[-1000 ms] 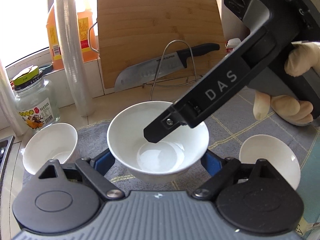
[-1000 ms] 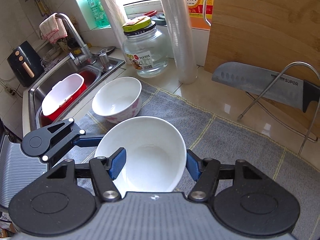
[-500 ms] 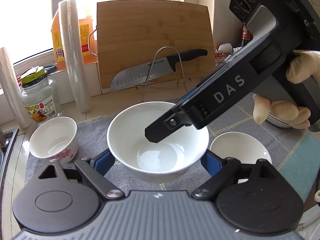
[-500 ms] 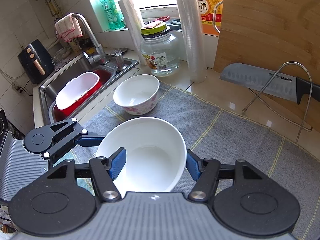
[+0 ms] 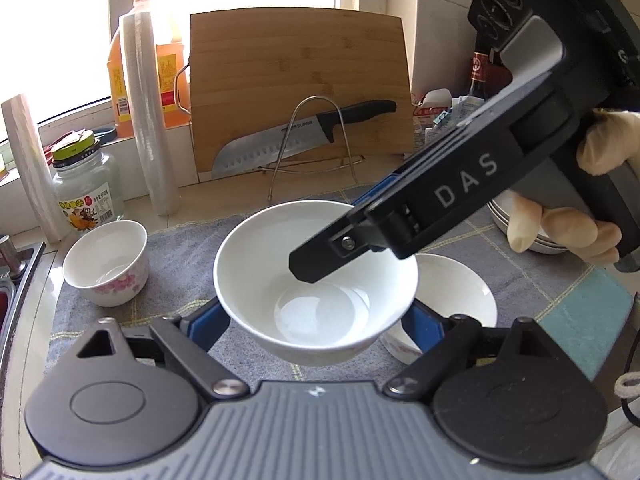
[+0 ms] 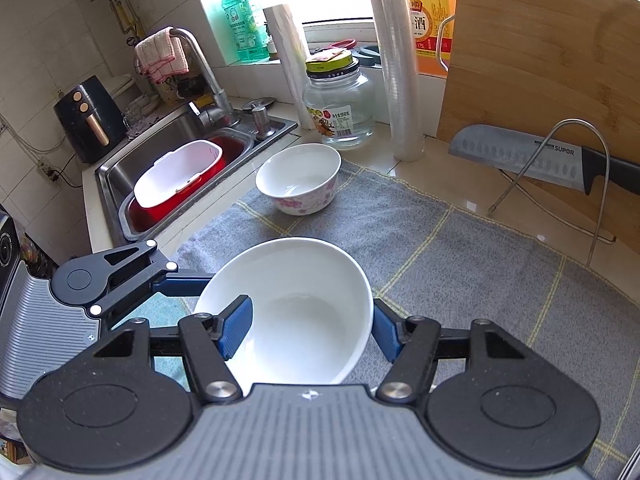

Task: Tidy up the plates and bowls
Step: 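Lower the second bowl into the first bowl with the right tool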

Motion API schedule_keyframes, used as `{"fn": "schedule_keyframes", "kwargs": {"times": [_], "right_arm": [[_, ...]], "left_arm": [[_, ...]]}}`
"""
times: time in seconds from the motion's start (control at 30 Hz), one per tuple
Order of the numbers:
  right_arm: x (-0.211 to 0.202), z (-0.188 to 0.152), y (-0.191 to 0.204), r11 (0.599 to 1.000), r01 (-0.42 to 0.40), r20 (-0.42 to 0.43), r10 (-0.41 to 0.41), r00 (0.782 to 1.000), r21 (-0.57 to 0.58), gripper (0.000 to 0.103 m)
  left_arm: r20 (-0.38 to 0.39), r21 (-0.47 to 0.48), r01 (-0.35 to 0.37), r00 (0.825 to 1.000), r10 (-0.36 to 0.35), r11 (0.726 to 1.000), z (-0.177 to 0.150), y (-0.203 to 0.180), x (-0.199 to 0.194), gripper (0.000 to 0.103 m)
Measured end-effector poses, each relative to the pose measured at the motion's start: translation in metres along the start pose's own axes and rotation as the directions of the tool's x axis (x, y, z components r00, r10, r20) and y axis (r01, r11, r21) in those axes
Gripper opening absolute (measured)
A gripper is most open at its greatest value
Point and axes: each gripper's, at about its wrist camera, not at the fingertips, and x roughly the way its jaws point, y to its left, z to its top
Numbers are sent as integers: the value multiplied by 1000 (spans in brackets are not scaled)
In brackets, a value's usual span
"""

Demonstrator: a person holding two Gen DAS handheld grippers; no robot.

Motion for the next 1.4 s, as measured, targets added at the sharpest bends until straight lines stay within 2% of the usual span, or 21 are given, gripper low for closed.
{"fn": "schedule_keyframes", "kwargs": {"times": [0.3, 0.8, 1.27, 1.4], "right_arm": [[-22, -21, -7, 999, 18, 5, -18, 1000, 31, 69], [-53, -45, -39, 991, 93, 28, -96, 995, 96, 69], [-44, -66, -49, 985, 137, 3, -138, 990, 107, 69], [-41, -71, -53, 984, 125, 3, -127, 992, 127, 69]], "left_arm": [[1, 17, 34, 999, -34, 999, 1, -24, -5, 92], [6, 46, 113, 993, -114, 993, 15, -60, 19, 92], [-40, 20, 143, 989, -143, 989, 4, -71, 38, 92], [-55, 10, 141, 989, -141, 990, 0, -73, 42, 92]]}}
